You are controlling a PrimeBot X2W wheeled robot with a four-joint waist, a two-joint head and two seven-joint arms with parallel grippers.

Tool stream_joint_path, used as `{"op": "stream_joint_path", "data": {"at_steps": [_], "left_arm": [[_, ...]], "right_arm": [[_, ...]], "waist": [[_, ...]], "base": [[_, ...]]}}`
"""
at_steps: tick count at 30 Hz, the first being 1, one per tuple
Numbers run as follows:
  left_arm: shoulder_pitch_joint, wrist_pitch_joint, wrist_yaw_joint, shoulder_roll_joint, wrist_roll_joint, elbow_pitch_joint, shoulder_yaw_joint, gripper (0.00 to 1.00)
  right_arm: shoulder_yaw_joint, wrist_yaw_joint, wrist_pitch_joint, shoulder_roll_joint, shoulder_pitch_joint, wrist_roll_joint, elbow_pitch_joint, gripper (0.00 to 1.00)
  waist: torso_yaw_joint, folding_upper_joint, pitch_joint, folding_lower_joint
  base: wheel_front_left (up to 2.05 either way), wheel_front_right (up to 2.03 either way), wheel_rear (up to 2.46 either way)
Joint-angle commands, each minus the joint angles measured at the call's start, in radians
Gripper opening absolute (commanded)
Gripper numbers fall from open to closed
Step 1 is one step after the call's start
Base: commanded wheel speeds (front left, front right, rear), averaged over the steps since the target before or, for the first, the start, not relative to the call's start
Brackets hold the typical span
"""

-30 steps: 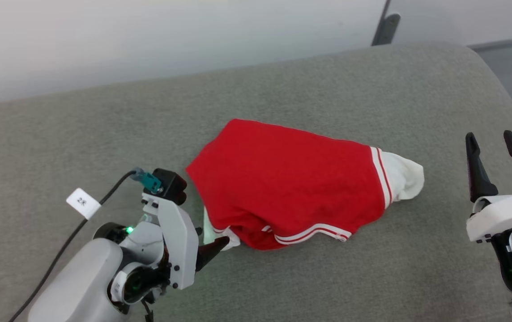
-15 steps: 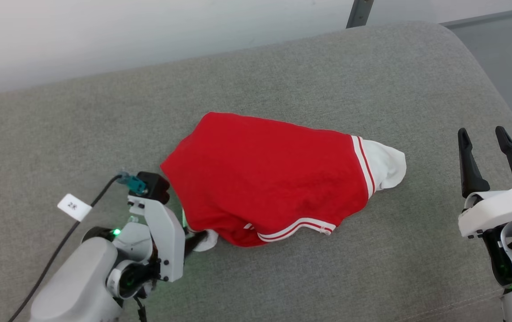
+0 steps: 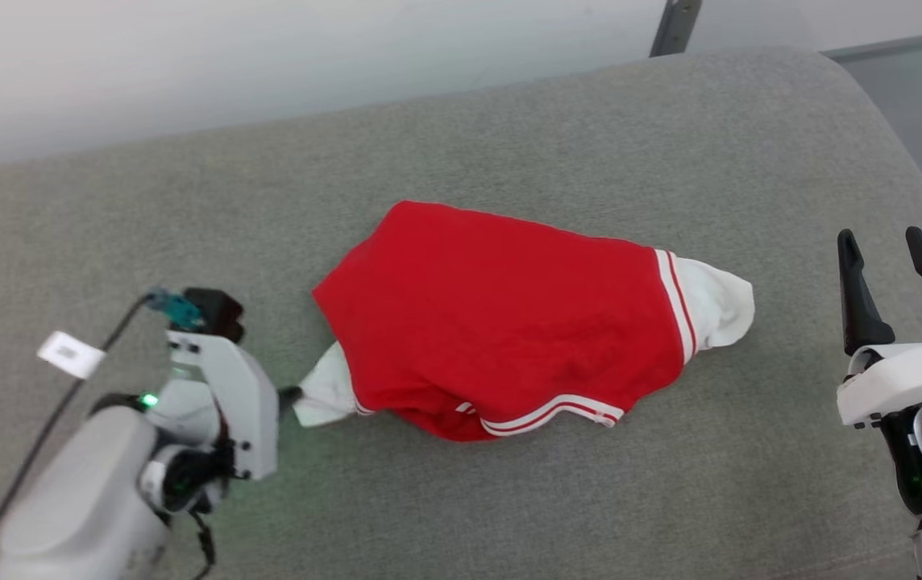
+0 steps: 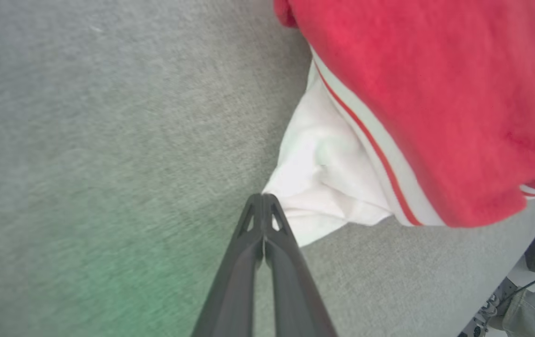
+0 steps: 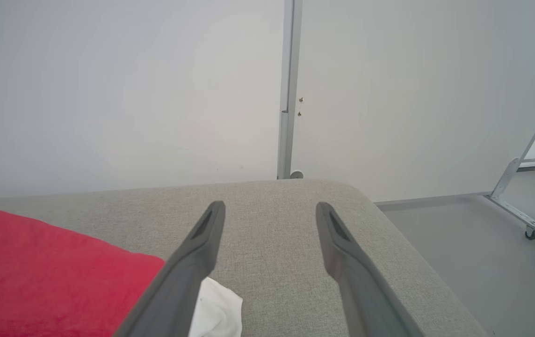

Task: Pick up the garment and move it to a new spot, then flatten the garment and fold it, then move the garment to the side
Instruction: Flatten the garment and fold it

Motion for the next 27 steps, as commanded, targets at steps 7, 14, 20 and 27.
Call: {"op": "stream_joint_path", "data": {"at_steps": [7, 14, 20, 27], "left_arm": [[0.018, -0.024, 0.029, 0.092, 0.004, -0.046, 0.049, 0.00], [0.067, -0.033, 0.076, 0.203, 0.006, -0.115, 0.105, 0.00], [0.139, -0.039, 0.122, 0.283, 0.001, -0.160, 0.144, 0.00], [0.254, -0.038, 0.161, 0.310, -0.033, -0.208, 0.164, 0.00]], "right_arm": [[-0.022, -0.002, 0.003, -0.005, 0.026, -0.005, -0.010, 1.00], [-0.038, -0.002, 0.010, -0.004, 0.049, -0.009, -0.028, 1.00], [-0.048, -0.001, 0.016, 0.001, 0.065, -0.010, -0.042, 1.00], [-0.057, -0.001, 0.020, 0.006, 0.077, -0.004, -0.048, 1.00]], "waist": [[0.040, 0.0000, -0.018, 0.0000], [0.075, 0.0000, -0.022, 0.0000], [0.093, 0.0000, -0.015, 0.0000], [0.104, 0.0000, -0.003, 0.0000]], "base": [[0.00, 0.00, 0.00], [0.00, 0.00, 0.00], [0.00, 0.00, 0.00], [0.00, 0.00, 0.00]]}}
